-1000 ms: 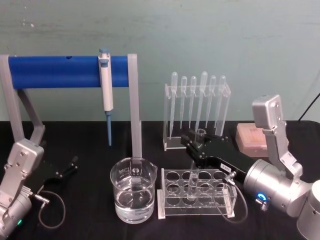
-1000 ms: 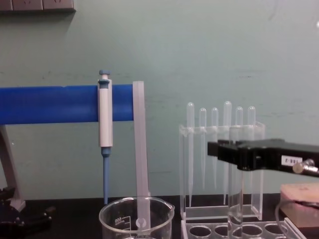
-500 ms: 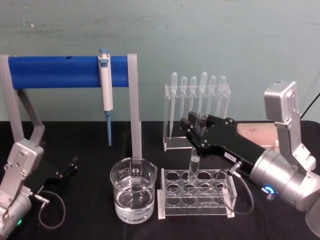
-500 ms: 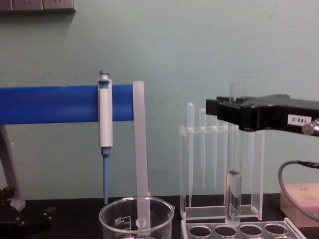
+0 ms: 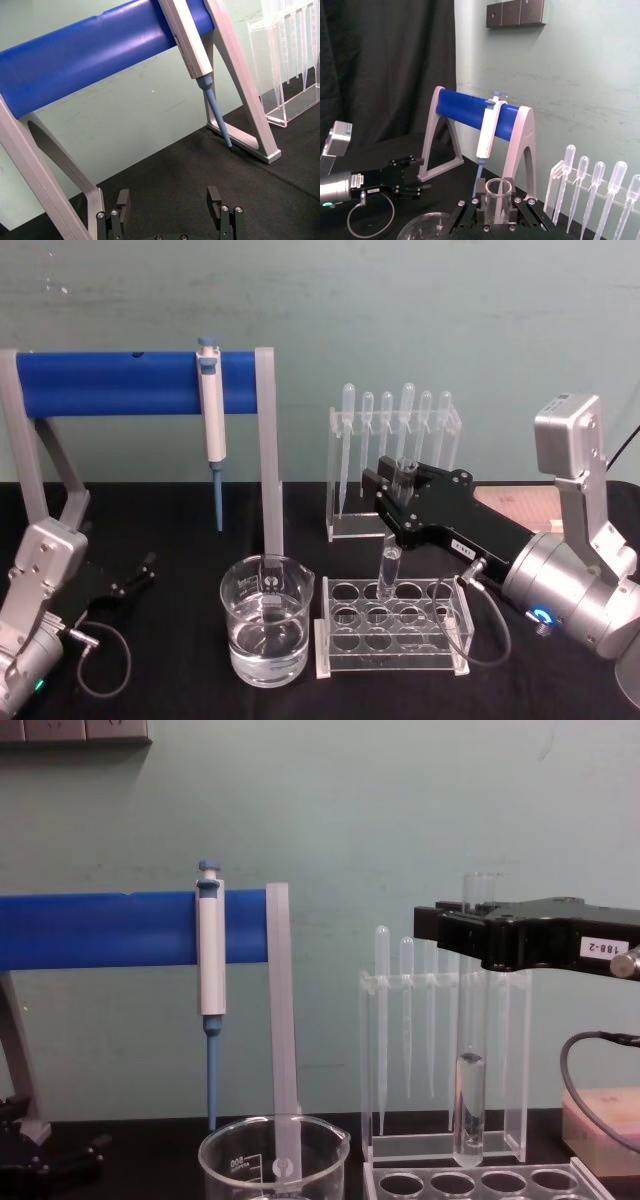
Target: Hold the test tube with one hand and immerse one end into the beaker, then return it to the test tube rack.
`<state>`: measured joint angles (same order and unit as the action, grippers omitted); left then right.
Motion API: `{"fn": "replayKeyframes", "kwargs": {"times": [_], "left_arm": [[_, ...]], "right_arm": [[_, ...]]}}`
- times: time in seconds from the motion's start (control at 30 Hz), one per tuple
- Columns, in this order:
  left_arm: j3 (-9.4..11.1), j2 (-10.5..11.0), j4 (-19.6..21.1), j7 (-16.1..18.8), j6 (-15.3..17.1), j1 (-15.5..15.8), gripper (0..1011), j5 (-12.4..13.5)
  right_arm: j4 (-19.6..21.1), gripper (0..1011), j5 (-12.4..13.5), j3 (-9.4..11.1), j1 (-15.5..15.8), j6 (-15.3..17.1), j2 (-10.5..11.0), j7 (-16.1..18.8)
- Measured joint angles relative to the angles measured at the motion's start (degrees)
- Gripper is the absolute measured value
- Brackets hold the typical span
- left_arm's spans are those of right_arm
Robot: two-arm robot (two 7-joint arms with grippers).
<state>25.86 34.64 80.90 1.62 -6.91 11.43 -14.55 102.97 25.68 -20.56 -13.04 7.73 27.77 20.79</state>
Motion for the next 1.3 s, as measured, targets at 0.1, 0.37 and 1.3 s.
{"fn": "replayKeyframes", "kwargs": {"times": [0.1,0.37,1.3], "left_arm": [[0.0,0.0,0.0,0.0,0.0,0.0,1000,0.0],[0.0,0.0,0.0,0.0,0.0,0.0,1000,0.0],[0.0,0.0,0.0,0.0,0.0,0.0,1000,0.0]], "right_arm": [[0.0,222,0.0,0.0,0.0,0.0,0.0,0.0],[0.0,222,0.0,-0.1,0.0,0.0,0.0,0.0],[0.0,222,0.0,-0.1,-0.1,0.0,0.0,0.1]]}}
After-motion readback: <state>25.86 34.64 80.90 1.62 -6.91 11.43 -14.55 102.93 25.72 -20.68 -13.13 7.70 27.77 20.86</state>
